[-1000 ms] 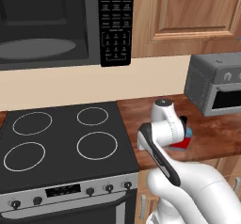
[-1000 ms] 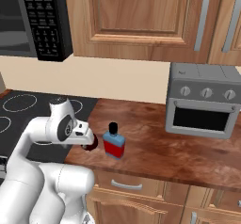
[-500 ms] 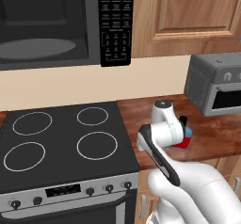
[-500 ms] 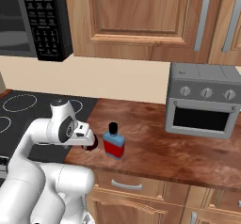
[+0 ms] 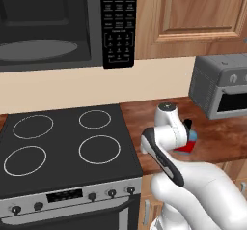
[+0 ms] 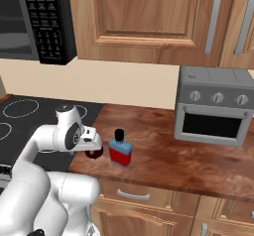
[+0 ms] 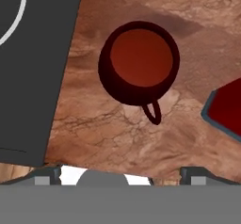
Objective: Place the microwavable item in the microwave. Then, close the microwave door and press the start button.
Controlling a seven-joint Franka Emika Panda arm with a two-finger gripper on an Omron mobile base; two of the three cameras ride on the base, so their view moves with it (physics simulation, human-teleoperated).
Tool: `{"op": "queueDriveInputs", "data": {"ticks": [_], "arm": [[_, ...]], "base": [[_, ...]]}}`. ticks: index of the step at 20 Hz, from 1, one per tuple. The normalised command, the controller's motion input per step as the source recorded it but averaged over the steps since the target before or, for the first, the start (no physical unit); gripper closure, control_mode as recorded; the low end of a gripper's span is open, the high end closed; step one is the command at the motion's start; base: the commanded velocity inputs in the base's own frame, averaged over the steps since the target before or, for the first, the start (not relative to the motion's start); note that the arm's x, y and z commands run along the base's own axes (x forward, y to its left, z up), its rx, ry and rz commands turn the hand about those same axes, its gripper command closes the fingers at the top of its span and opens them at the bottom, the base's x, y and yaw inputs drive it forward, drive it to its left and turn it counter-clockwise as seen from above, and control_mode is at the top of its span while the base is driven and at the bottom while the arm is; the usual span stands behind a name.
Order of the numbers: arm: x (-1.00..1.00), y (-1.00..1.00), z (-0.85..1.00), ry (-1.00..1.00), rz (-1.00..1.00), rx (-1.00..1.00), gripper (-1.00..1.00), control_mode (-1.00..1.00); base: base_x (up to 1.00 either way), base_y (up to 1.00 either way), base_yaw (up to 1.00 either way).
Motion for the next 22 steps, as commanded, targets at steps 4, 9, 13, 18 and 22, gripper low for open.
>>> {"op": "queueDriveInputs", "data": {"ticks": [4, 9, 13, 18, 22], "arm": [[0.36, -0.01, -0.09, 0.0, 0.16, 0.0, -1.0, -1.0], [0.21, 0.0, -0.21, 0.09, 0.11, 0.0, -1.0, -1.0], [0.02, 0.0, -0.31, 0.1, 0.03, 0.0, -1.0, -1.0], [0.08, 0.0, -0.16, 0.06, 0.0, 0.0, -1.0, -1.0], [0.07, 0.0, -0.03, 0.02, 0.0, 0.0, -1.0, -1.0]], "base": [[0.0, 0.0, 0.0], [0.0, 0.0, 0.0], [0.0, 0.0, 0.0], [0.0, 0.0, 0.0], [0.0, 0.0, 0.0]]}}
